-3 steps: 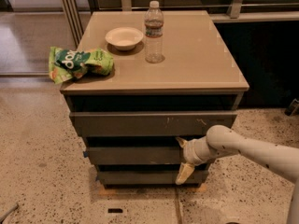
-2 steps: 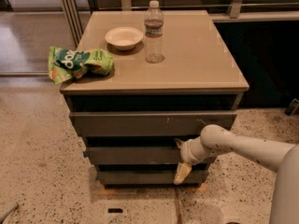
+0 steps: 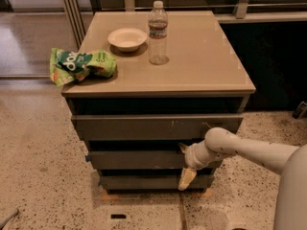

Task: Open middle drawer

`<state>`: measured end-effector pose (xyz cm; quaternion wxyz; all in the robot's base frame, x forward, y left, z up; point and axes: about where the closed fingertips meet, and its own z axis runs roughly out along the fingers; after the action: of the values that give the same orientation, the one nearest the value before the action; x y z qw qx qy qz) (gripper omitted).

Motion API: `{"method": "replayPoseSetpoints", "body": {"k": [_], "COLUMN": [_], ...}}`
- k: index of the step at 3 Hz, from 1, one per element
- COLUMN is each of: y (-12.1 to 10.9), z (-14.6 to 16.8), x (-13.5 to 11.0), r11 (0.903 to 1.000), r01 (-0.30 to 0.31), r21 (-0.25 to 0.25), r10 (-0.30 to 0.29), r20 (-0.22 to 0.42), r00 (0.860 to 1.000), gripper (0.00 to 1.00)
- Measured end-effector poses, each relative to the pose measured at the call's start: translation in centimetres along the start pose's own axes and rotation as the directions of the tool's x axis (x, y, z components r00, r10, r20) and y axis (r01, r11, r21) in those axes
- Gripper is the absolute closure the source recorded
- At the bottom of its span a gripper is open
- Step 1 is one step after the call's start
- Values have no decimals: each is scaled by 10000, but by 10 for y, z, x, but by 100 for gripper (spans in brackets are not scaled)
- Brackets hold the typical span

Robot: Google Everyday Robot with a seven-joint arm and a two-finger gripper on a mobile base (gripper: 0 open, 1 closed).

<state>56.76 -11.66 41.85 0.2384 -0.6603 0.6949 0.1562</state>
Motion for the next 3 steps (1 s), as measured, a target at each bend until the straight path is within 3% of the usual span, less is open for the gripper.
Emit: {"method": "replayPoseSetpoints", "body": {"k": [1,2,3], "y": [6,18,41], "z": [0,-3,-17], "x": [2,3,-1], "r11": [9975,9885,9689], "r01": [-326,-813,-1243], "r21": [-624,-1276,-2140], "r10": [319,783,1187], "r20": [-123,-280,-386], "r00": [9994,9965,9922], "gripper": [0,0,0]}}
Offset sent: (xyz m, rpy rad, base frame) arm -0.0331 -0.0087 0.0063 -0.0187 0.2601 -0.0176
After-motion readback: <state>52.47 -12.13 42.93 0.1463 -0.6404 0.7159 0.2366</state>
